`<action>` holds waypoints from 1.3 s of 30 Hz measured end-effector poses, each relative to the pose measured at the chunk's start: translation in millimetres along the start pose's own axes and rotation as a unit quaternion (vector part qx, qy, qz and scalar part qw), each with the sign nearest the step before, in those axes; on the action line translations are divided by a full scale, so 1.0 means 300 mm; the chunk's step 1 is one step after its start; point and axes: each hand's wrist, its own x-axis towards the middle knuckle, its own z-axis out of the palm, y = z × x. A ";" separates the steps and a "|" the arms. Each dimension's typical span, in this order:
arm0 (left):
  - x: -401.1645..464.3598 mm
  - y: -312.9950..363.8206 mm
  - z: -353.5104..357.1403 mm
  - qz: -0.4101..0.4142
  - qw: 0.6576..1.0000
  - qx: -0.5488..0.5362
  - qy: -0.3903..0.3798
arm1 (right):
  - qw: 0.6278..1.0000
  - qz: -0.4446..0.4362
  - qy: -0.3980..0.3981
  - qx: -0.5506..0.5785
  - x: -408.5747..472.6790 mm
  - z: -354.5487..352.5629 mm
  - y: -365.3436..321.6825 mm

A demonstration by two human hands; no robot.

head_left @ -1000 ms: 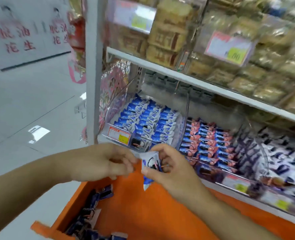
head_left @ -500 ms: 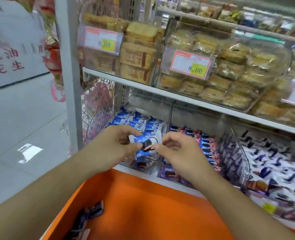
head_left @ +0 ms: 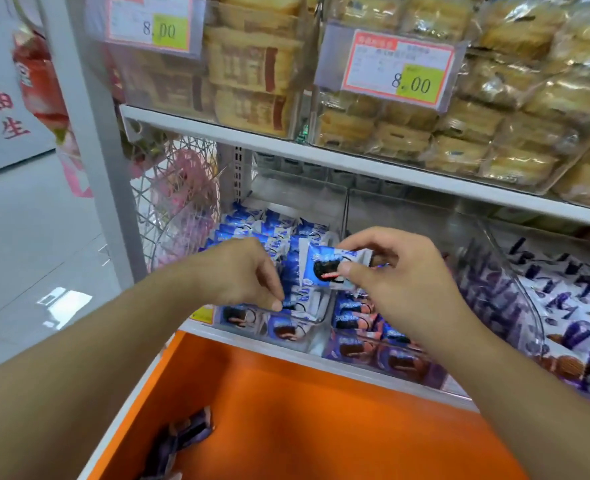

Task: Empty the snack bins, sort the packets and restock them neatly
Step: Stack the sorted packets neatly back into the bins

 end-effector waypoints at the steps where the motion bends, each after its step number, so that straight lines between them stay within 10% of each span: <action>1: 0.015 -0.003 0.004 -0.008 1.000 0.019 -0.017 | 1.000 0.002 -0.005 0.007 0.000 0.001 0.001; 10: 0.059 -0.016 0.013 -0.001 0.997 0.055 -0.050 | 0.999 0.013 -0.014 0.041 0.009 0.021 0.007; 22: -0.049 0.018 -0.052 -0.006 0.925 -0.379 -0.001 | 0.999 -0.027 -0.018 0.001 -0.019 0.083 -0.043; 39: -0.024 0.037 -0.055 0.040 0.993 -0.114 -0.014 | 0.997 -0.031 -0.046 -0.049 -0.012 0.093 -0.017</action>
